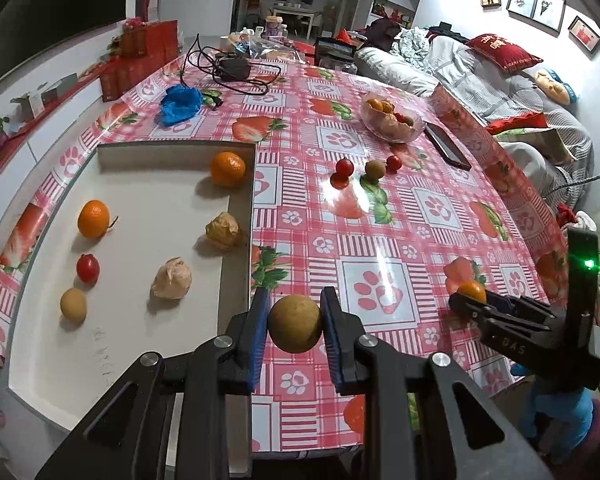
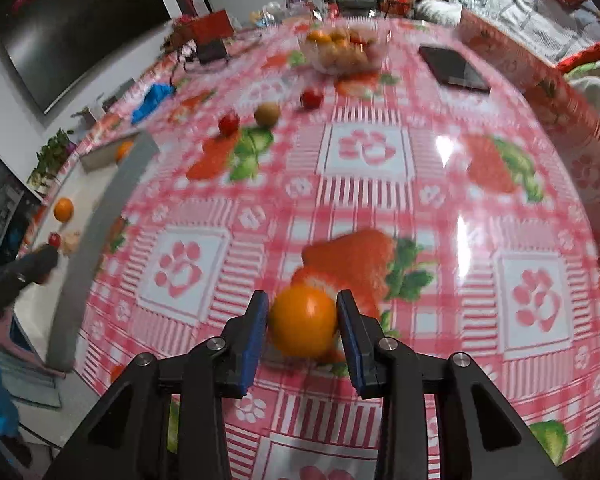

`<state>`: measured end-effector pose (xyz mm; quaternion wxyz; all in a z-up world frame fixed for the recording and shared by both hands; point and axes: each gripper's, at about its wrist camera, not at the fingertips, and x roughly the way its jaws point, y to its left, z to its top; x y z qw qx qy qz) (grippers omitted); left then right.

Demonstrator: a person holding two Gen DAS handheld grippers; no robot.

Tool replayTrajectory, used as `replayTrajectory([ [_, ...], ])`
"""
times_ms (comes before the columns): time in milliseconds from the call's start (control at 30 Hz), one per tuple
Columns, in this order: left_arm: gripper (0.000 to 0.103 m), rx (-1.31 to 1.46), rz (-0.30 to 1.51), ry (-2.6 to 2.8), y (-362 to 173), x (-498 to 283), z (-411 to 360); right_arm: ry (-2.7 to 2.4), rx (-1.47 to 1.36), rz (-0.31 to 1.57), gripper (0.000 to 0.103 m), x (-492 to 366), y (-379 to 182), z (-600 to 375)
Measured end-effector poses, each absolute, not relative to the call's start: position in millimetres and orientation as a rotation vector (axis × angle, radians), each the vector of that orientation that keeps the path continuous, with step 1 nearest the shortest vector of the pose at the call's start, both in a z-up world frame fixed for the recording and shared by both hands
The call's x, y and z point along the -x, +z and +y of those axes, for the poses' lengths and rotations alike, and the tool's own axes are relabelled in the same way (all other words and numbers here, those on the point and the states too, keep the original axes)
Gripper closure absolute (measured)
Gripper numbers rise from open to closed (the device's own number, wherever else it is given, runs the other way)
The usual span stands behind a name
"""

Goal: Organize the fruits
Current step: 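Carry the held kiwi and mandarin orange over the white tray and open both tools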

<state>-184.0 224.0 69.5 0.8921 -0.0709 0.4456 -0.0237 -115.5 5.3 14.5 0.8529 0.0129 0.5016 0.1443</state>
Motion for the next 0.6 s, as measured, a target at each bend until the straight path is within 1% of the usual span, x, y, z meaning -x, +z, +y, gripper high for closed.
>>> replayTrajectory([
  [33, 0.075, 0.149, 0.929, -0.05, 68, 184, 224, 0.3, -0.011, 1.056, 0.061, 115, 13, 7],
  [167, 0.075, 0.148, 0.931, -0.056, 67, 185, 222, 0.29, 0.021, 1.041, 0.061, 111, 12, 13],
  [233, 0.075, 0.147, 0.931, -0.055, 67, 186, 222, 0.281, 0.026, 1.035, 0.067, 109, 12, 13],
  [600, 0.075, 0.179, 0.914, -0.012, 73, 184, 247, 0.333, 0.009, 1.014, 0.067, 108, 33, 21],
])
